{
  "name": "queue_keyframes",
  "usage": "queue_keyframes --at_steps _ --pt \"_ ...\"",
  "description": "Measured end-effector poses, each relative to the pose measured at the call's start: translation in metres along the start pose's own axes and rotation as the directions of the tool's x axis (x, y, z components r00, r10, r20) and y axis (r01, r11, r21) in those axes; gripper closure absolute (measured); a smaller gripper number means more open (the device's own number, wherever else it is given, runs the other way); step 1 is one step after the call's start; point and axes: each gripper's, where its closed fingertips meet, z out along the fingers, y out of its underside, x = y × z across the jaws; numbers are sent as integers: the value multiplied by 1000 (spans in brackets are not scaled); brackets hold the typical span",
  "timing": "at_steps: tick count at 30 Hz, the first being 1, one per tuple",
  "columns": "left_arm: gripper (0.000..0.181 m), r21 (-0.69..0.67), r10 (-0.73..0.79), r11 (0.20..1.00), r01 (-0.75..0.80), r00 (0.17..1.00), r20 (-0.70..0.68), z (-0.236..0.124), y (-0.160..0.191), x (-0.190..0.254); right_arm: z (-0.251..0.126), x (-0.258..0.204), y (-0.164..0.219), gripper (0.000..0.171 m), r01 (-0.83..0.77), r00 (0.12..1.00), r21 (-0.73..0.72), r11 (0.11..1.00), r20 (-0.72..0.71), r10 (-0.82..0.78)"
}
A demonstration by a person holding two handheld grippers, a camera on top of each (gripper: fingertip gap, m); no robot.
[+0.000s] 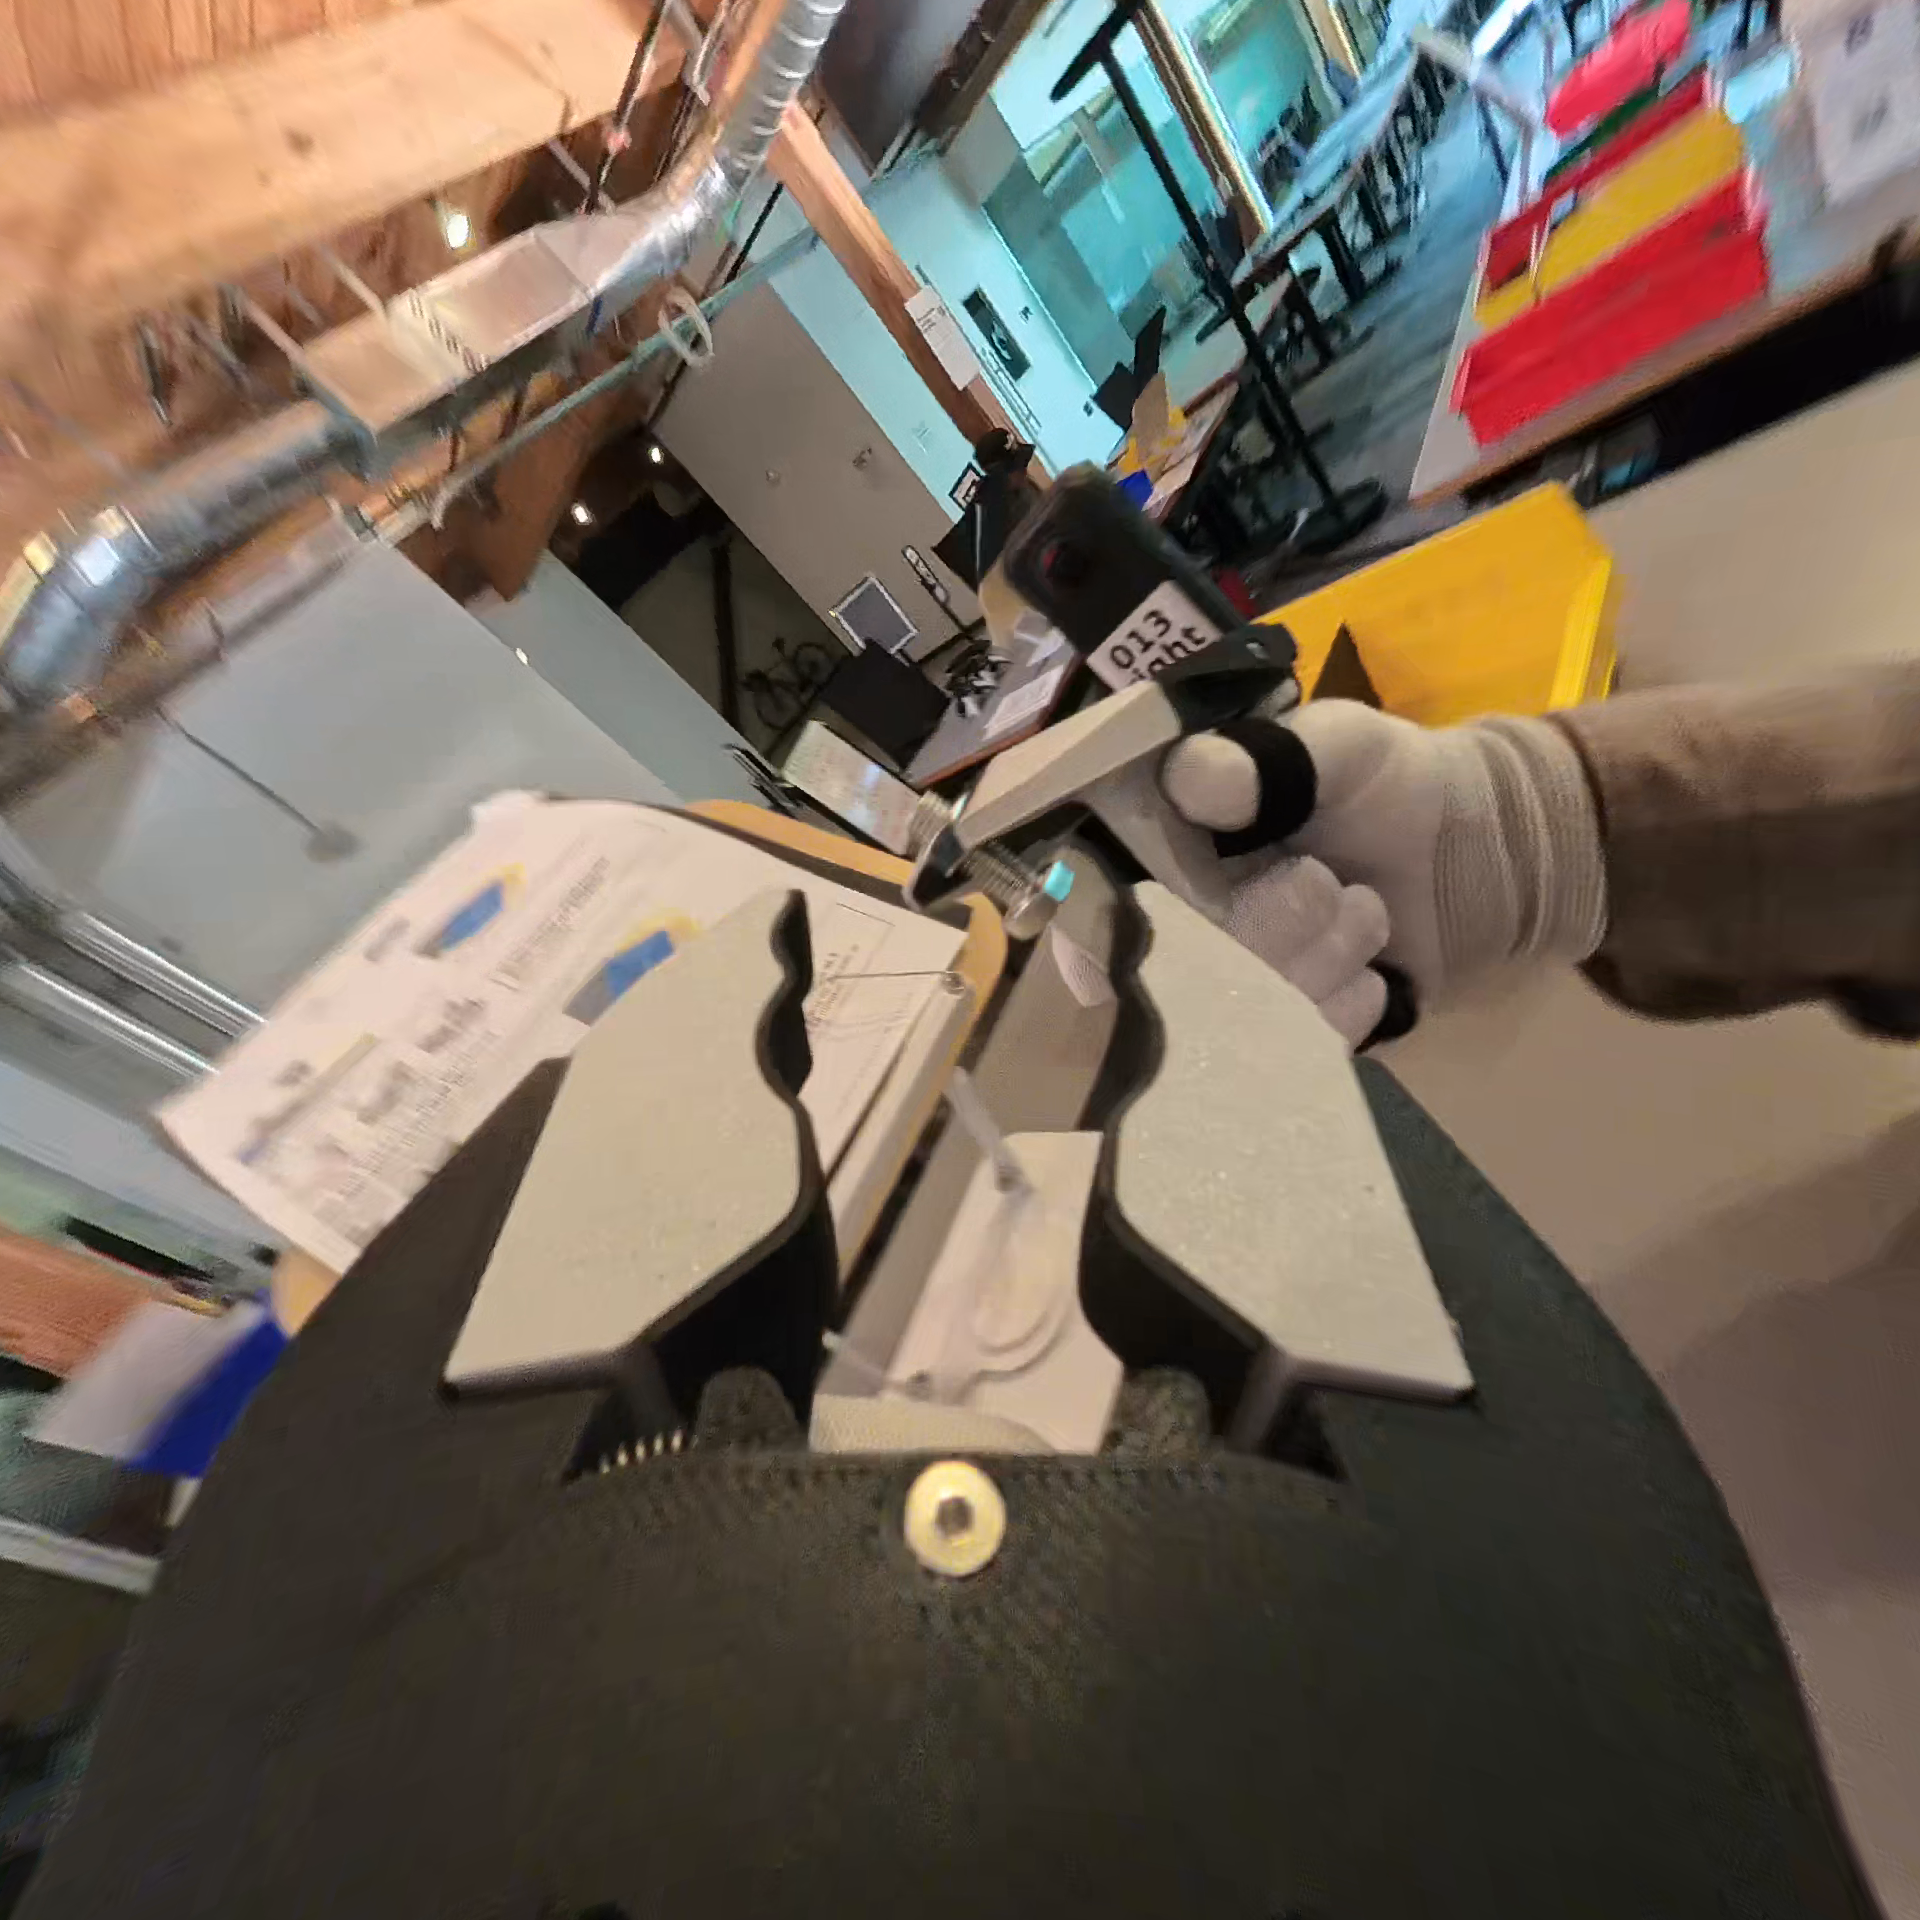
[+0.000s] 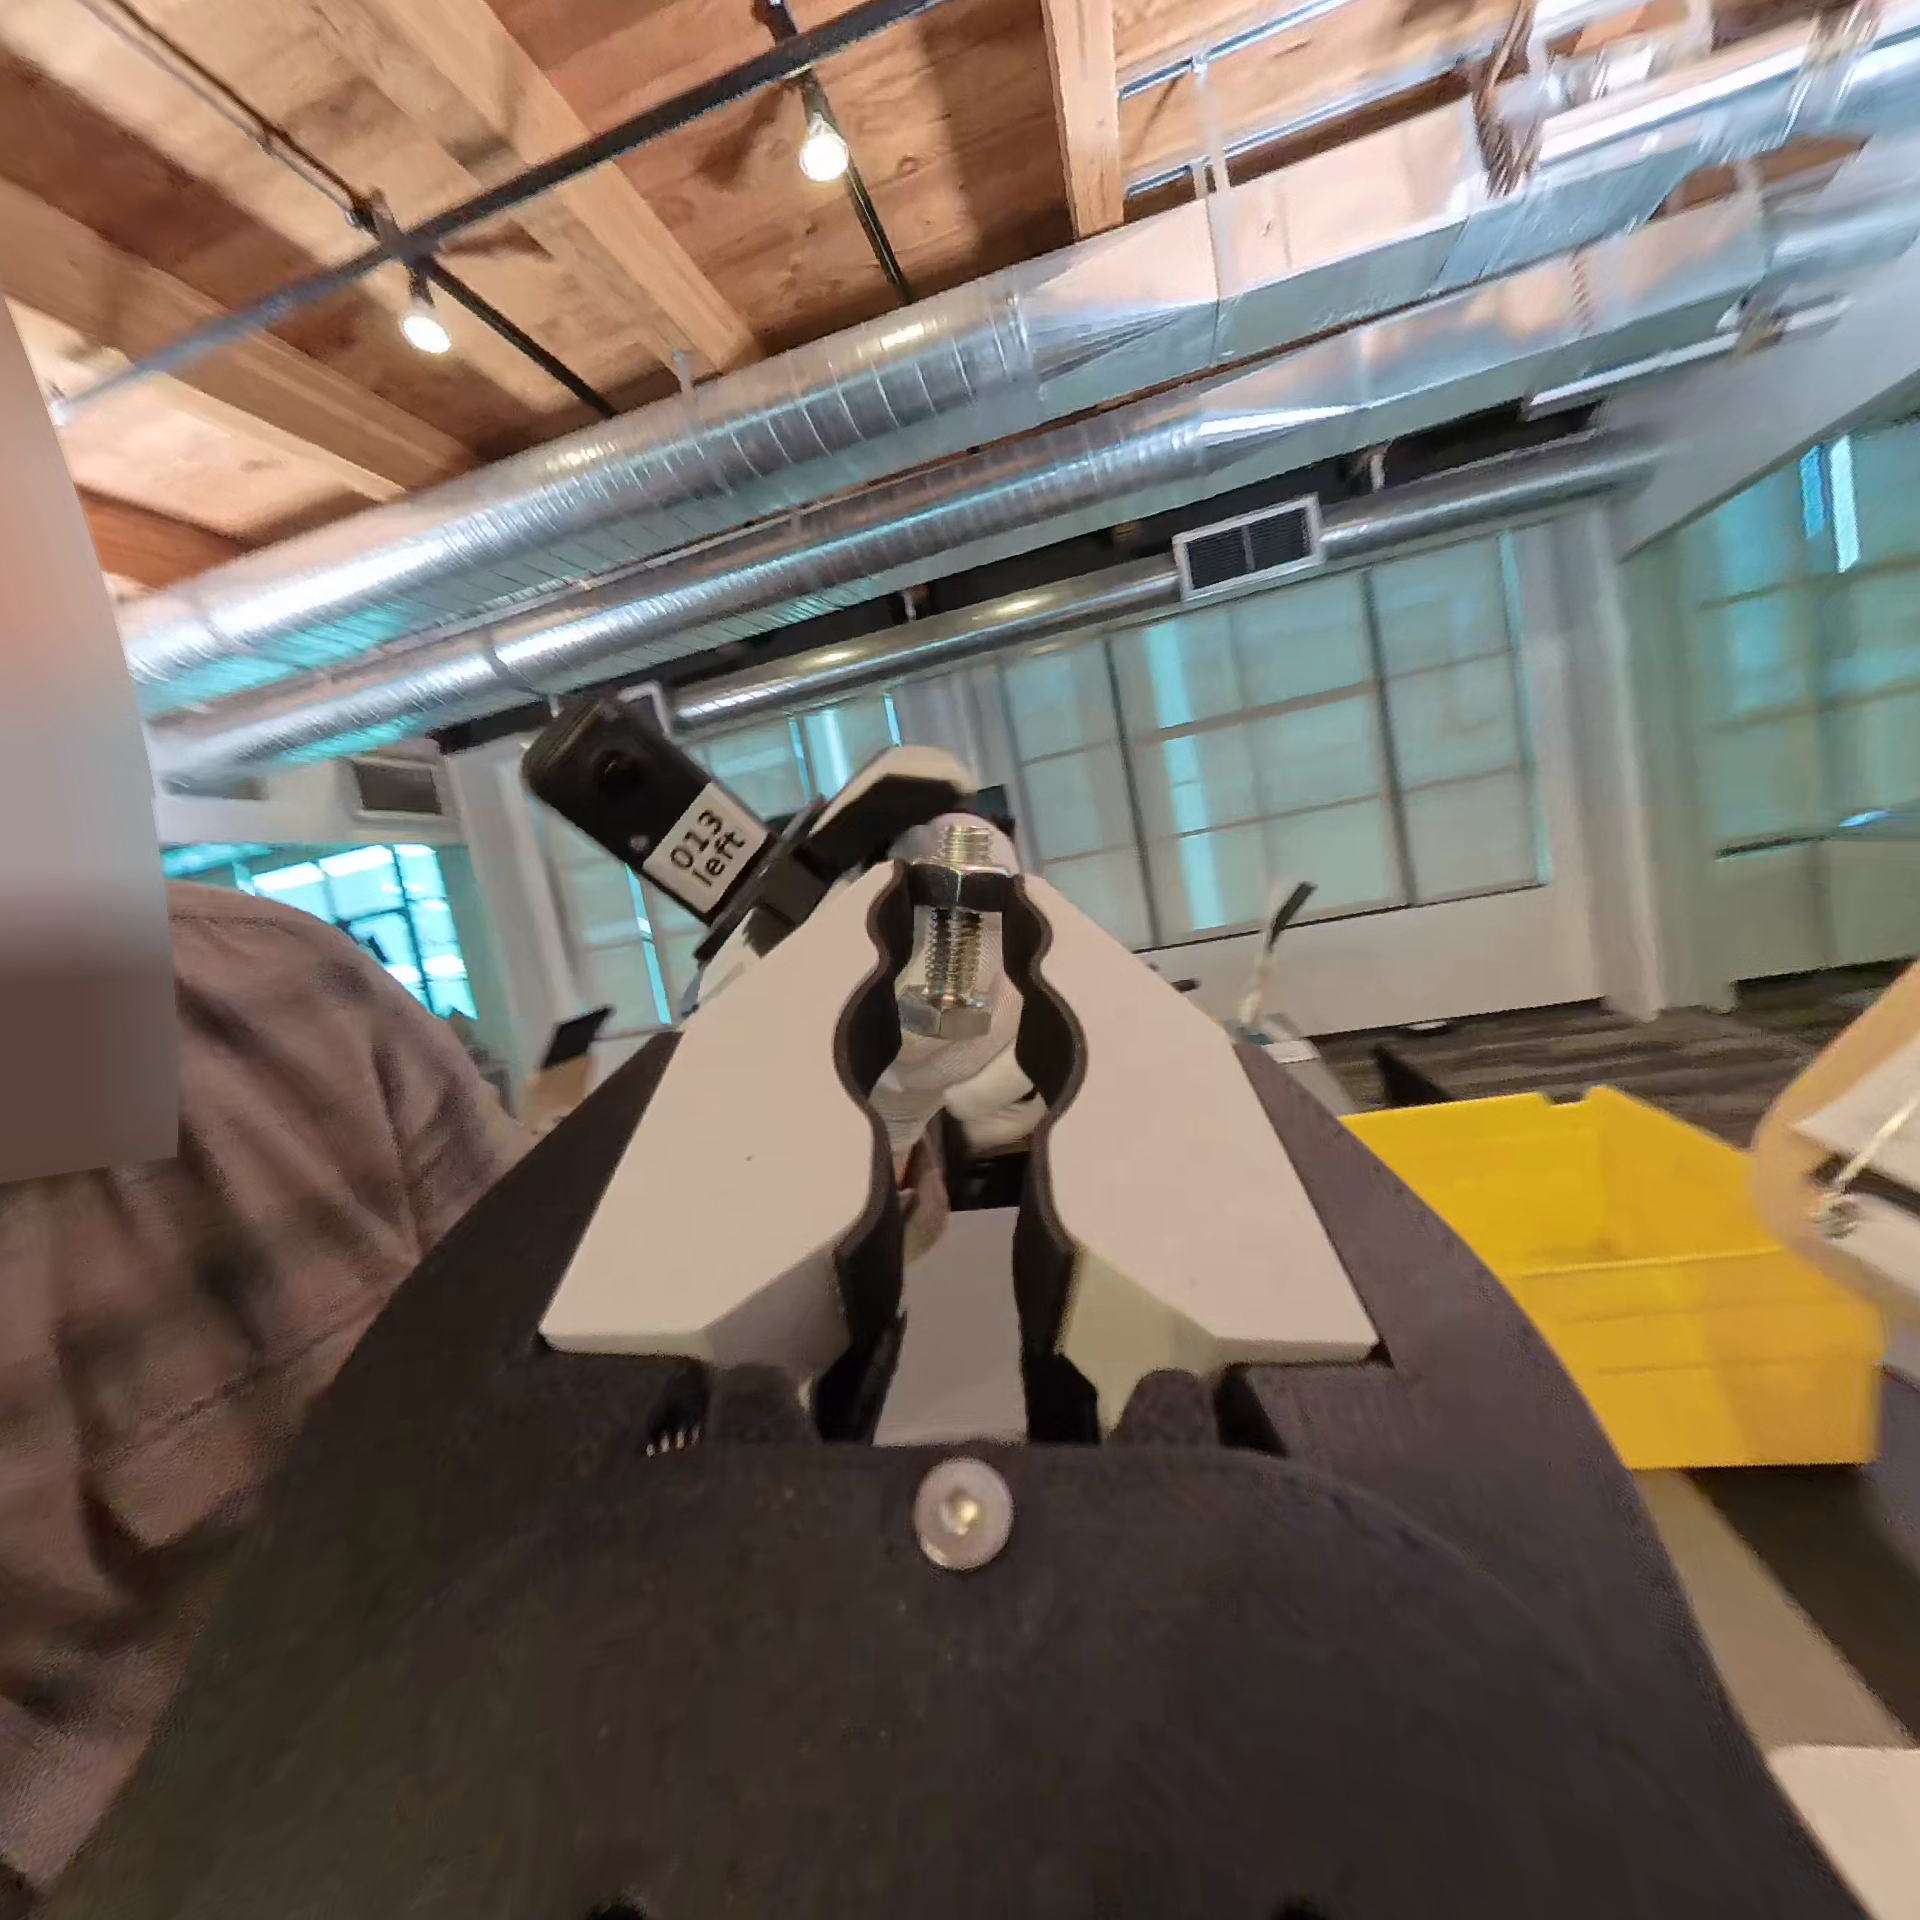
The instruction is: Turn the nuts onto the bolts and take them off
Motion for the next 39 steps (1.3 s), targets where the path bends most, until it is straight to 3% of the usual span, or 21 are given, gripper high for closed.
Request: queue_keyframes --at_steps 2,5,7,10,16,20,23,32,39 --pt "122 -13 -186 982 186 981 -61 12 11 2 -4 -3 -7 156 79 997 14 997 -19 -79" --pt "125 -13 -433 898 440 879 -199 32 19 18 -4 -9 -7 156 144 989 -2 990 -9 -144" --pt "128 -13 -538 824 566 775 -332 38 13 35 -4 -13 -3 156 171 985 -24 985 6 -170" --pt "141 -16 -617 740 672 669 -415 40 7 41 -5 -9 4 156 182 983 -61 981 -3 -183" --pt "162 -9 -641 729 684 678 -360 45 17 34 -10 -4 3 157 161 987 -51 986 -12 -162" --pt "154 -8 -623 747 664 697 -355 46 18 36 -9 -4 5 157 144 989 -49 988 -5 -145" --pt "162 3 -616 754 656 709 -344 47 18 36 -7 -5 4 157 131 991 -28 991 11 -131" --pt "156 50 -628 725 687 689 -363 47 12 34 -8 -8 1 157 108 994 -2 994 34 -108" --pt "162 62 -614 731 680 694 -375 45 9 35 -7 -11 1 156 102 993 6 995 52 -102"
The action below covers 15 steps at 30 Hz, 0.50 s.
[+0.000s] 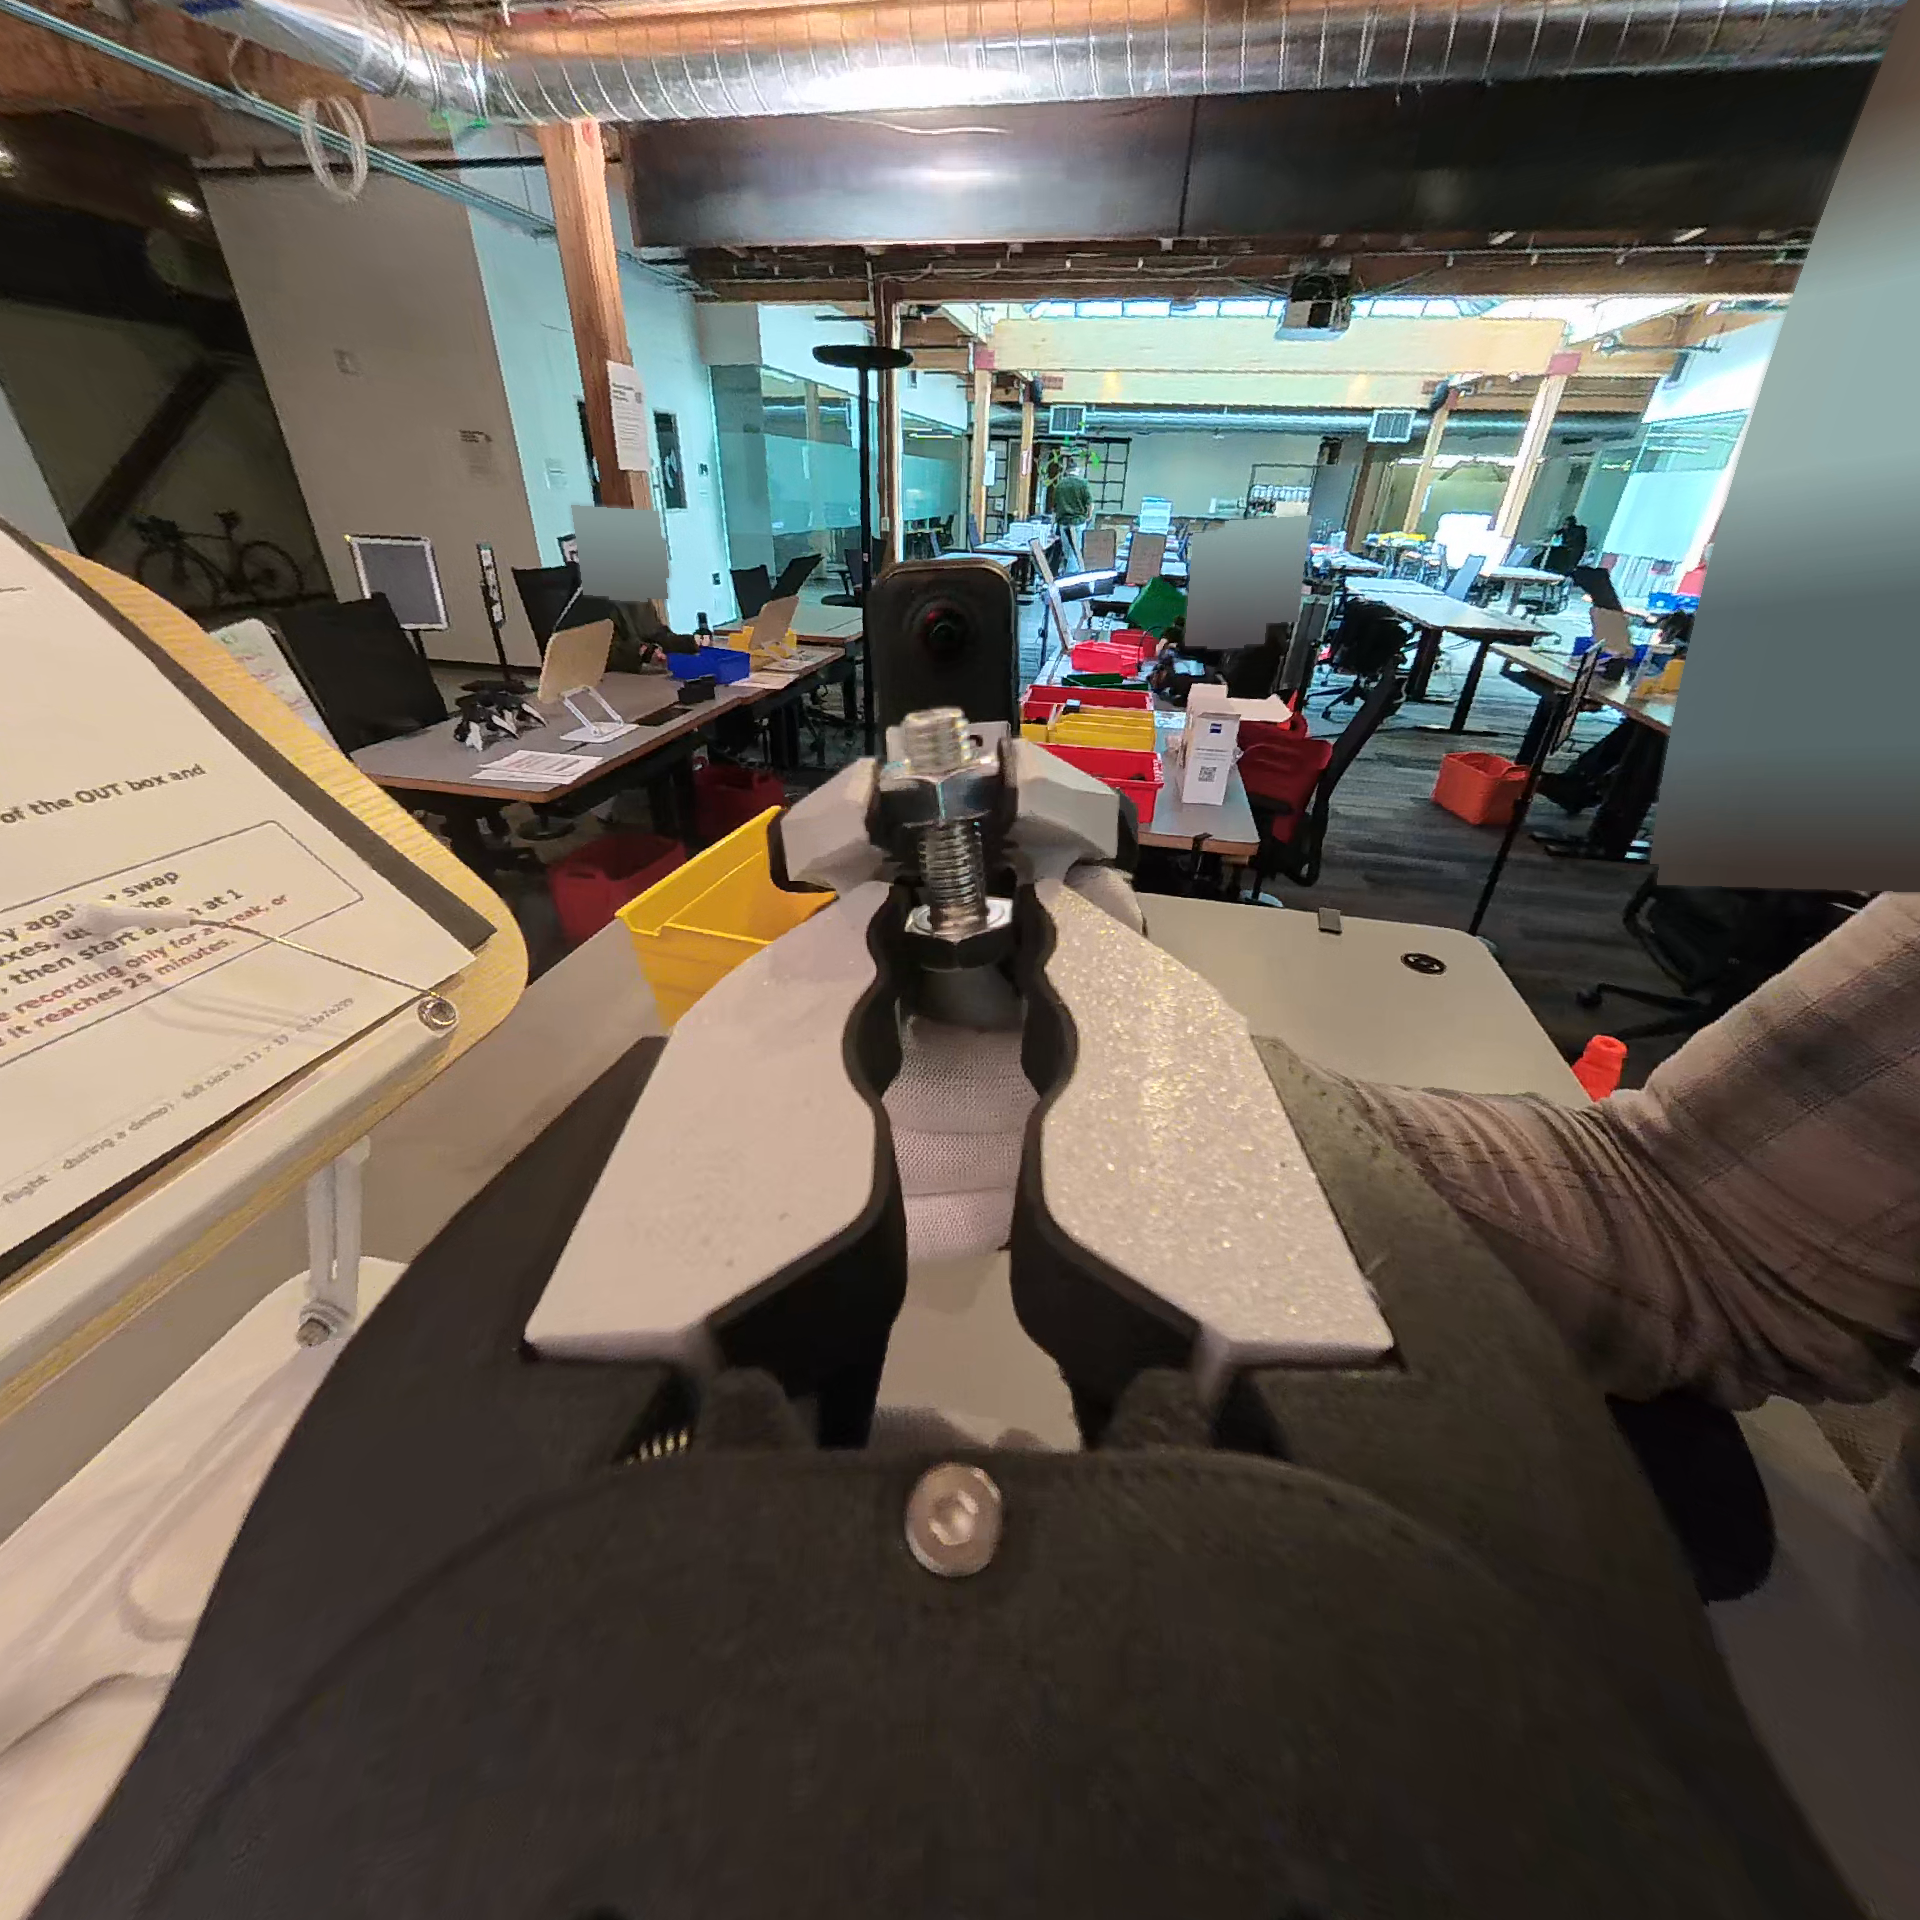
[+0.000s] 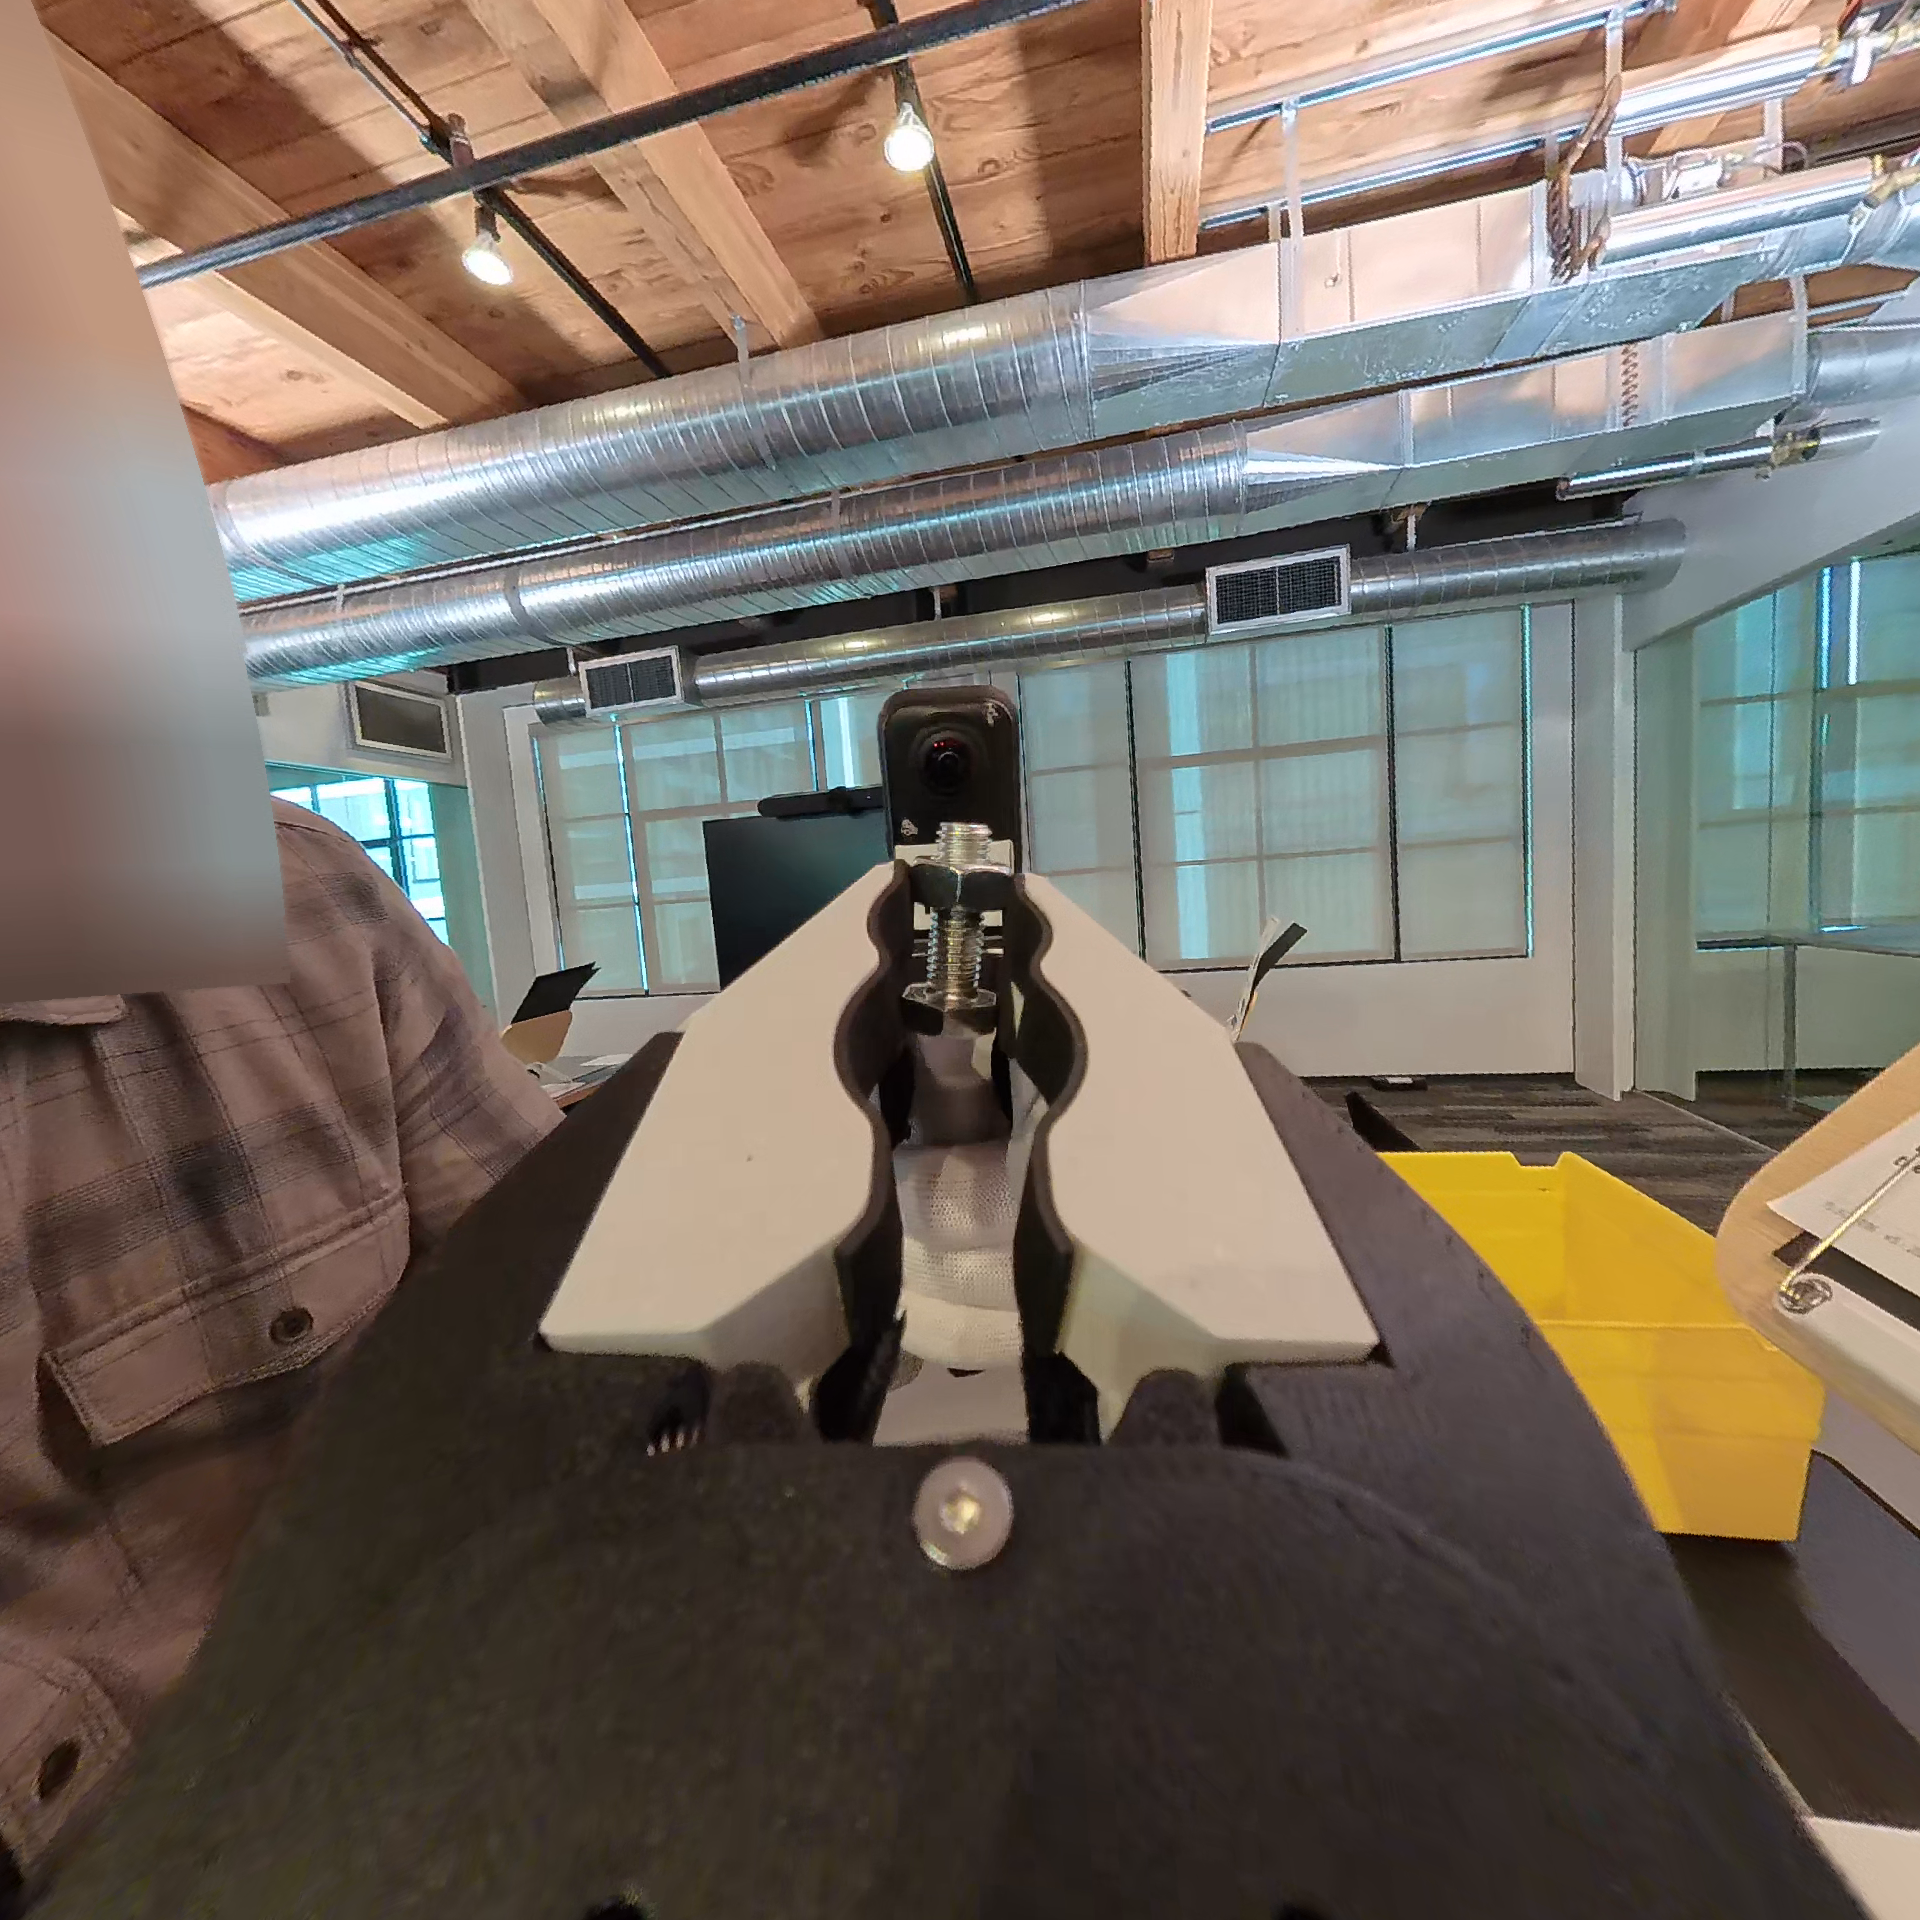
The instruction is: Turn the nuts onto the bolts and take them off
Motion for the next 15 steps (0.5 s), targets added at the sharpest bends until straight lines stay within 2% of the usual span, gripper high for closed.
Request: queue_keyframes --at_steps 3,6,8,11,15 --pt "162 -10 -22 1000 22 999 -26 -1 1 2 1 -1 1 156 -4 1000 -2 1000 10 4" --pt "146 -53 0 999 -3 998 -67 -1 5 11 2 -5 -2 156 -16 999 21 1000 31 16" --pt "160 -33 45 998 -45 999 -15 -3 0 6 3 -8 3 157 -3 999 -7 1000 48 3" --pt "158 -45 6 999 -10 997 -71 -4 2 13 7 -13 6 157 21 998 -20 1000 63 -20" --pt "162 -39 18 999 -20 998 -67 -4 1 12 7 -11 5 156 26 998 -8 1000 50 -26"
